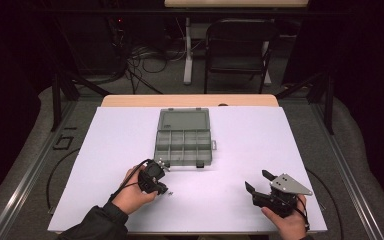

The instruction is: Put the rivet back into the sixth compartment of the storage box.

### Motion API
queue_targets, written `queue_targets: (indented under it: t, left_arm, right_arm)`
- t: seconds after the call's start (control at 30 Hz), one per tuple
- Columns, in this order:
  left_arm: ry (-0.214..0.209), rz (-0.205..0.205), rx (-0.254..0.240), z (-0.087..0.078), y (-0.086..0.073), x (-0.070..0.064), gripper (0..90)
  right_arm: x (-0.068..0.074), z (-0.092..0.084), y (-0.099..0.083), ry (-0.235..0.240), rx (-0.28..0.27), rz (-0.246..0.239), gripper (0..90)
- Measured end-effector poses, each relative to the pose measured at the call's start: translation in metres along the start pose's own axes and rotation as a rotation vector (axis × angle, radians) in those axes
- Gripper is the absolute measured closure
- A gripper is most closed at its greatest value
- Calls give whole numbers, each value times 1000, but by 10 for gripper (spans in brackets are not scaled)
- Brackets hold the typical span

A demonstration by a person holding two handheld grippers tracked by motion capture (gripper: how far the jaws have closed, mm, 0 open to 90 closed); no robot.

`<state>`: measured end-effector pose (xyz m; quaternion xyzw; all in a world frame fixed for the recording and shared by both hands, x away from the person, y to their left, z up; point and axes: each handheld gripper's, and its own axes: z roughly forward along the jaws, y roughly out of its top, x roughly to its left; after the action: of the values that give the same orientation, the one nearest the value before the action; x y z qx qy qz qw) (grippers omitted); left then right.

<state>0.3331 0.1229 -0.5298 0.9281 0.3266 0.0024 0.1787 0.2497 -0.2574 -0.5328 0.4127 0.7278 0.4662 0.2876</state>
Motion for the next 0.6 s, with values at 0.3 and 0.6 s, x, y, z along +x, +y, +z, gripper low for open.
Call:
queue_targets:
  t: [0.3, 0.6]
  left_arm:
    - [21, -19, -19, -6, -1, 2, 834]
    - [31, -19, -60, -25, 3, 2, 834]
  right_arm:
    - [0, 0, 0, 1, -1, 1, 277]
    - [0, 0, 0, 1, 0, -1, 277]
